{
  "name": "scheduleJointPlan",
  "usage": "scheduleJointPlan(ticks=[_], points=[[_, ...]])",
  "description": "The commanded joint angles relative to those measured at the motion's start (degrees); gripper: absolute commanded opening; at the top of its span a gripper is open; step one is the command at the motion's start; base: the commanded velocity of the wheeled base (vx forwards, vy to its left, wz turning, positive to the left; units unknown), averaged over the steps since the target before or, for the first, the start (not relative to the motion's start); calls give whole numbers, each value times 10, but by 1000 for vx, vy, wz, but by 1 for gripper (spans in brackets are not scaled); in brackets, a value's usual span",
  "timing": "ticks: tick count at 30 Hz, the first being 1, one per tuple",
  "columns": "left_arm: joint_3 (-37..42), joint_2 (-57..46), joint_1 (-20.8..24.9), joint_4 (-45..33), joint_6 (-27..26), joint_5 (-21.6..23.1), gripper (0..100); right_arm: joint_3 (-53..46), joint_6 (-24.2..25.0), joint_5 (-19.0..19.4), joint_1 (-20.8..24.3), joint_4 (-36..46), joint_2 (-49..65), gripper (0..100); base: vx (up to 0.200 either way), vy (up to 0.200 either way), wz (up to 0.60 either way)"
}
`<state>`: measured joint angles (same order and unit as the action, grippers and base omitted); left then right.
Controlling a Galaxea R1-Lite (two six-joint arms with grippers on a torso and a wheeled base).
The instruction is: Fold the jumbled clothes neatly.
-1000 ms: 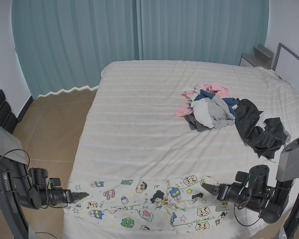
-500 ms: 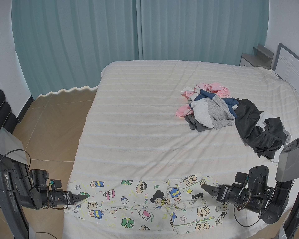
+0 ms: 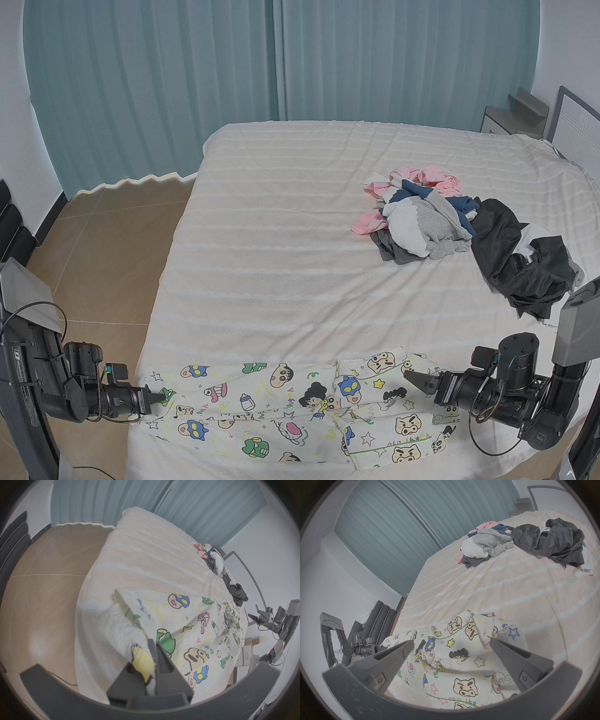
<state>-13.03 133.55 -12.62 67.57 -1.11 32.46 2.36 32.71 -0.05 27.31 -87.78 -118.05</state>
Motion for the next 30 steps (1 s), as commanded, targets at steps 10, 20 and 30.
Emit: scheduleJointPlan(ticks=[10,20,30], points=[[-2,-4,-98,3,-5,12,0,0,6,0,0,0,-2,100,0,0,0],[-41,-43,-159,-4,-6,36,0,-1,14,0,0,0,-2,100,0,0,0],[-124,-40,-255,-46,-6,59,0,-6,20,0,0,-1,-5,100,0,0,0]])
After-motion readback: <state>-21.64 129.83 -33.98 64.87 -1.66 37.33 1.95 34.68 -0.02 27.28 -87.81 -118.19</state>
